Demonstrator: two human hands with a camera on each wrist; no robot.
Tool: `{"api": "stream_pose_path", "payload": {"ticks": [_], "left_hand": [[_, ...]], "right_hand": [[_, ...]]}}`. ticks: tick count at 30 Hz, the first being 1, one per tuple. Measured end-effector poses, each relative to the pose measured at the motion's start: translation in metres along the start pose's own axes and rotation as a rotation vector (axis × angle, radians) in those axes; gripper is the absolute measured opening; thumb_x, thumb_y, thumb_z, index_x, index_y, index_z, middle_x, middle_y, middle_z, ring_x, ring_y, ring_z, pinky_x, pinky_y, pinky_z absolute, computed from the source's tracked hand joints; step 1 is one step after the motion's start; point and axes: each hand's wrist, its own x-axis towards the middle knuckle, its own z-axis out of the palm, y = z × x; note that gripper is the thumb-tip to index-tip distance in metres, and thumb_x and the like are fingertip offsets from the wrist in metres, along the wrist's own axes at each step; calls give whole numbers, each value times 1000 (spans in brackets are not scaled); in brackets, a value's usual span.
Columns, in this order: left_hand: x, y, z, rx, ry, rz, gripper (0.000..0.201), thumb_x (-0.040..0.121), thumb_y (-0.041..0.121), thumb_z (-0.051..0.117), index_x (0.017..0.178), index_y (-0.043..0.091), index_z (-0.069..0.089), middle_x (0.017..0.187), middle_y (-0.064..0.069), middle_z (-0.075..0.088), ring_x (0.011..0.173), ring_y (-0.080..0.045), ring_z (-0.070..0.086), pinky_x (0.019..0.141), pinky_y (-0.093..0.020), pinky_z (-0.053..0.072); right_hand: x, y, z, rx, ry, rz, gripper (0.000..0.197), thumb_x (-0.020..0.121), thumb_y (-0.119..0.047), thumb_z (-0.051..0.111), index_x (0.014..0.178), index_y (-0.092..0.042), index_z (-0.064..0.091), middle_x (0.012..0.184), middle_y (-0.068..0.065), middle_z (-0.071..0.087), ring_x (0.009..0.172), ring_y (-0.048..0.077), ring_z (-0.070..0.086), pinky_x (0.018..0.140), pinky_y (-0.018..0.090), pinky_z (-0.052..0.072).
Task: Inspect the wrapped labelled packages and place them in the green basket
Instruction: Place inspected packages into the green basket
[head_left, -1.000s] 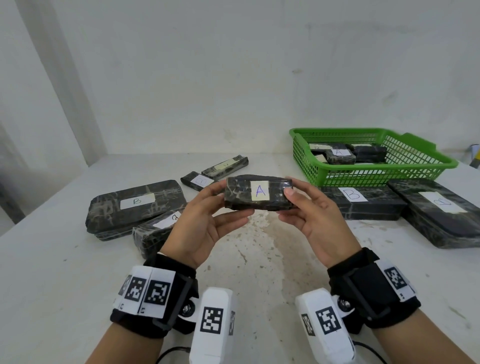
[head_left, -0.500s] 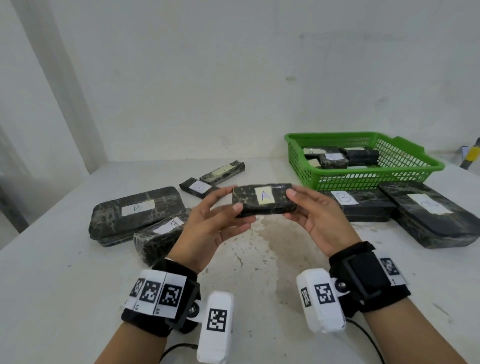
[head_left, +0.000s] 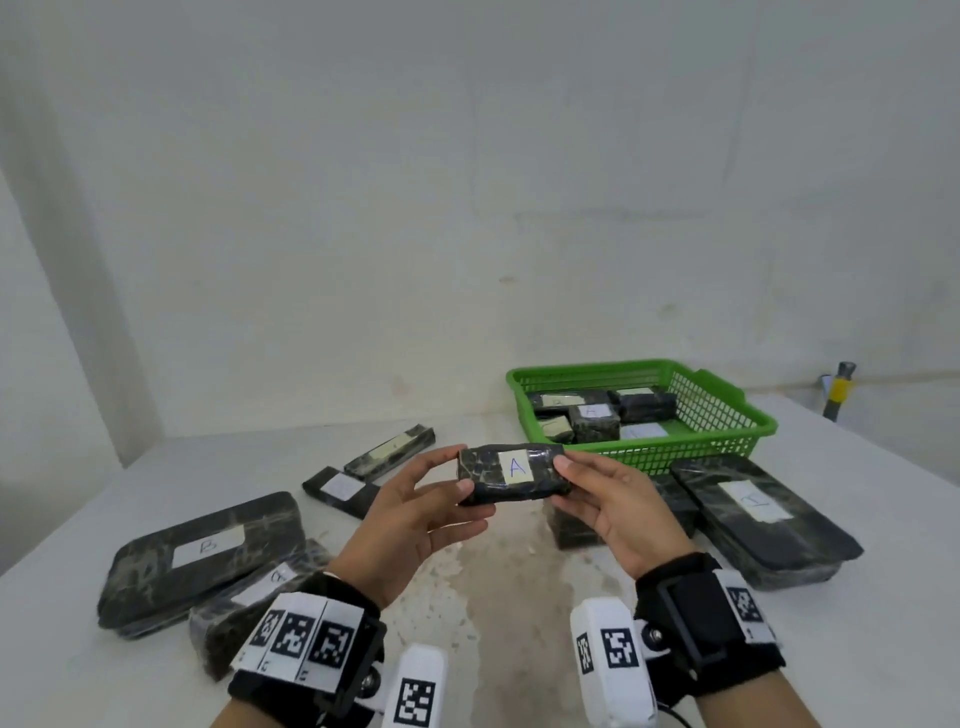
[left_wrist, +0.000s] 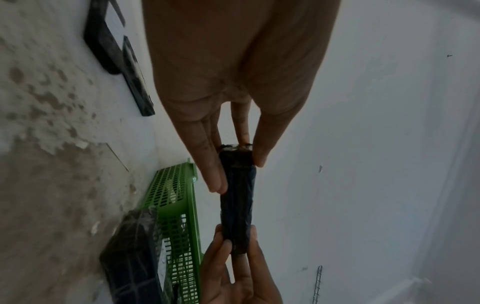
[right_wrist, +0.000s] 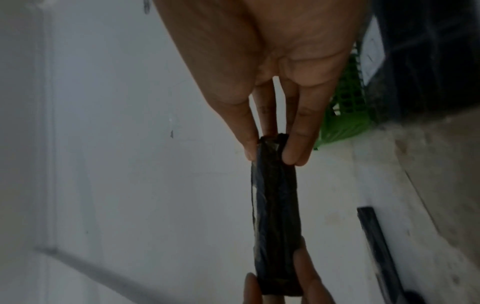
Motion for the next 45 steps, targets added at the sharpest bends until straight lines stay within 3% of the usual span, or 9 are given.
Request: {"api": "stream_pose_path", "payload": {"ticks": [6,10,18,23,27,32,36,41,45], "left_hand": [[41,-12,32,64,9,-71,33,93,11,62,126,11,57,106,-14,72,92,-32,71,87,-42,59],[78,-22,50,135,75,-54,39,96,23,62,133,17,52,128,-11,59,117,-29,59,96,-41,50],[157,-35,71,91,226,-88,49,98,24,60,143,16,42,142,-13,46,123,-30,45,107,-43,37],[190,-51,73,66,281,-154,53,100,18,57,149,16,37,151,-17,39,137,-35,37,104,-41,35],[202,-66,71,51,290,-180,53,99,9,55,148,19,40,149,-18,42,137,-32,39,103,-38,31],[211,-72,65,24,276,-166,51,96,-3,52,141,21,49,138,-15,54,123,-29,53,89,-34,36],[211,-71,68,17,245,-138,48,98,-4,43,136,24,51,116,-11,66,94,-26,59,76,-35,38],[211,-70,70,2,219,-142,48,98,-5,40,130,29,53,104,-10,68,86,-28,58,81,-46,42],[209,-67,71,-21,203,-138,49,98,-6,38,132,27,53,101,-12,69,79,-27,60,70,-41,50]], "right_hand": [[16,-29,-36,-172,54,-5,20,86,-4,70,105,4,68,105,20,70,83,22,73,69,28,60],[40,-58,-56,-237,100,0,22,85,-5,71,104,5,69,111,19,69,90,26,71,69,27,60],[149,-125,-99,-266,284,81,3,90,5,62,88,3,62,94,16,62,85,23,61,54,28,60],[208,-132,-127,-418,429,148,18,92,6,60,74,3,55,84,16,60,87,24,59,68,41,60],[243,-118,-154,-596,500,262,14,92,3,61,79,5,57,97,20,61,74,22,59,46,29,57],[257,-109,-166,-763,477,343,25,94,1,60,71,1,54,75,13,61,69,19,58,65,35,58],[264,-106,-179,-789,512,379,16,92,3,62,77,2,55,73,15,59,65,24,59,52,32,57],[283,-98,-185,-916,429,470,17,89,-6,69,79,-1,56,83,15,65,86,31,62,95,44,54],[288,-100,-191,-952,356,538,11,91,2,63,82,-2,57,53,7,69,51,20,68,61,30,60]]}}
